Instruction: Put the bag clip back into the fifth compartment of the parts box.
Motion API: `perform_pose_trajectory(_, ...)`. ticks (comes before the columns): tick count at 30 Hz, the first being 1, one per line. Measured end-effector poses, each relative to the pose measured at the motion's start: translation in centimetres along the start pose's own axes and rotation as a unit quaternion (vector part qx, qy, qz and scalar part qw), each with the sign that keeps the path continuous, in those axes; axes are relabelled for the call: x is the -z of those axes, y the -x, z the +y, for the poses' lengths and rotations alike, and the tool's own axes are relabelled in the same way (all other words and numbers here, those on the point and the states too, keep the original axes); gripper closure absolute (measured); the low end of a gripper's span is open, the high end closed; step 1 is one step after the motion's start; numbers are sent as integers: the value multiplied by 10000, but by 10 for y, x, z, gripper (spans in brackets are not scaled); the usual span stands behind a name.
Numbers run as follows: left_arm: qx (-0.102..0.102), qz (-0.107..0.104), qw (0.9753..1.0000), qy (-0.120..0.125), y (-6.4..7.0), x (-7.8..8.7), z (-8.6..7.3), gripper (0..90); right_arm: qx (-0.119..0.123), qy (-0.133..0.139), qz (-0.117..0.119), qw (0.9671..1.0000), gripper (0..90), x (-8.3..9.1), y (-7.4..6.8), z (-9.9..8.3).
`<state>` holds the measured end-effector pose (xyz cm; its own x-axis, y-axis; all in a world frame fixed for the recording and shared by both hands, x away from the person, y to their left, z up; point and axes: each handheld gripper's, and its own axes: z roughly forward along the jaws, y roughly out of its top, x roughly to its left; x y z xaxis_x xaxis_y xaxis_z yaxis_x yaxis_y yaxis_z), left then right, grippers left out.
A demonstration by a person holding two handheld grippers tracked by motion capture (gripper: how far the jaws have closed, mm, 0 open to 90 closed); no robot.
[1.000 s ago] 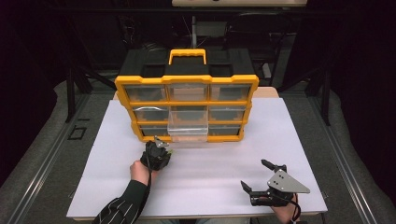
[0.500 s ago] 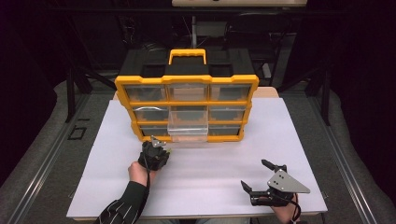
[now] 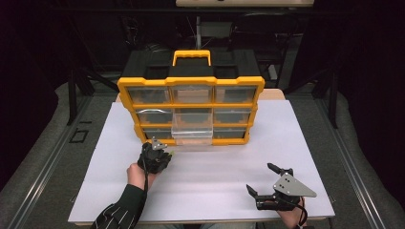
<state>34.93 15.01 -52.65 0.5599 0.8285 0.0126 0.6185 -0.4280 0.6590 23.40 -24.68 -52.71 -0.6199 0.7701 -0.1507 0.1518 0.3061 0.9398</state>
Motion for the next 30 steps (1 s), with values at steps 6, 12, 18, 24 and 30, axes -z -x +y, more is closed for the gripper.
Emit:
perform_pose_trajectory(6, -100, -53, 9999, 25, -3, 6, 2, 806, -5, -13, 2, 10000, 26, 0, 0, 0)
perform_pose_trajectory(12, -183, -101, 9998, 20, -6, 12, 3, 805, 4, -32, -6, 10000, 26, -1, 0, 0)
perform_pose_trajectory(18, -282, -135, 9995, 16, -9, 16, 2, 806, -1, -50, -7, 10000, 26, -1, 0, 0)
perform_pose_trajectory(24, -361, -166, 9992, -14, -13, 19, 2, 806, 5, -40, -5, 10000, 26, -1, 0, -1)
perform_pose_trajectory(30, -427, -207, 9989, -7, -16, 24, 2, 806, -11, -42, 2, 10000, 27, -1, 0, -1)
